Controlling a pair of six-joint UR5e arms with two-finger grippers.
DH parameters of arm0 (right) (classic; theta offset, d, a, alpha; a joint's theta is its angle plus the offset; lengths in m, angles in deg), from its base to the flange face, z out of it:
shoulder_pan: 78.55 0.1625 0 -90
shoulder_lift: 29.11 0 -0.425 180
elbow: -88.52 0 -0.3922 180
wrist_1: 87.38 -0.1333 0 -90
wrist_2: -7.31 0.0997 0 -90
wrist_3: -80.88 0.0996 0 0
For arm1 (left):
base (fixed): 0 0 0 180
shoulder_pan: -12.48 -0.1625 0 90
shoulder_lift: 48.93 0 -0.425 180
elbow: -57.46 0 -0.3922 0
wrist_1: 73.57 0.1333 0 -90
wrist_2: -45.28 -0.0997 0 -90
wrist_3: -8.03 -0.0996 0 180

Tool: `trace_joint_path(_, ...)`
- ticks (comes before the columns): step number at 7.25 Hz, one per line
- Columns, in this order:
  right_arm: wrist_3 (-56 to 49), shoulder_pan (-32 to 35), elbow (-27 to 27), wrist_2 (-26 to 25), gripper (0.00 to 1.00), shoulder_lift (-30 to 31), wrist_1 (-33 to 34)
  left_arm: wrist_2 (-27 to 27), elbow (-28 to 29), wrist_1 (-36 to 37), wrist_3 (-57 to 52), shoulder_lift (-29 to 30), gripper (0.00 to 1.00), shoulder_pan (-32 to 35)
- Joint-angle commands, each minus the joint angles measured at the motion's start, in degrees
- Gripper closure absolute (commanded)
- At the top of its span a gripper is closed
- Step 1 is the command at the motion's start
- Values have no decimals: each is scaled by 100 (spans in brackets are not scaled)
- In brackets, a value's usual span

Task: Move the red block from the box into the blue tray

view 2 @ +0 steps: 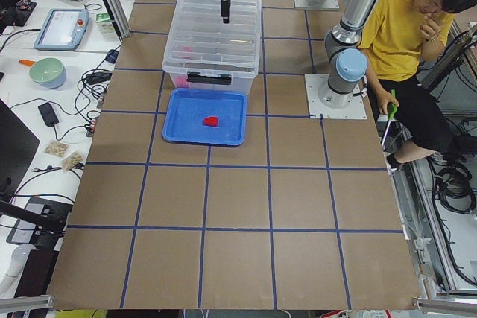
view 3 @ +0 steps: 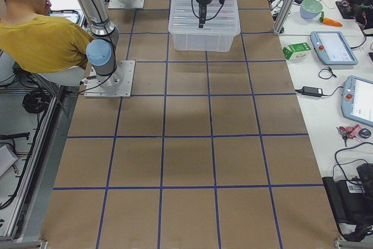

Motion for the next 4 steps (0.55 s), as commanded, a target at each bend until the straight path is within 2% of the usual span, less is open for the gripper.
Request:
trace_joint_path(1, 88, -14, 25, -20, 0, 213, -18, -9, -20, 14, -1, -9, 0, 8)
trace_joint_path(4, 88, -93, 34, -29, 0, 240, -54, -36, -20, 15, -45, -44, 0, 16)
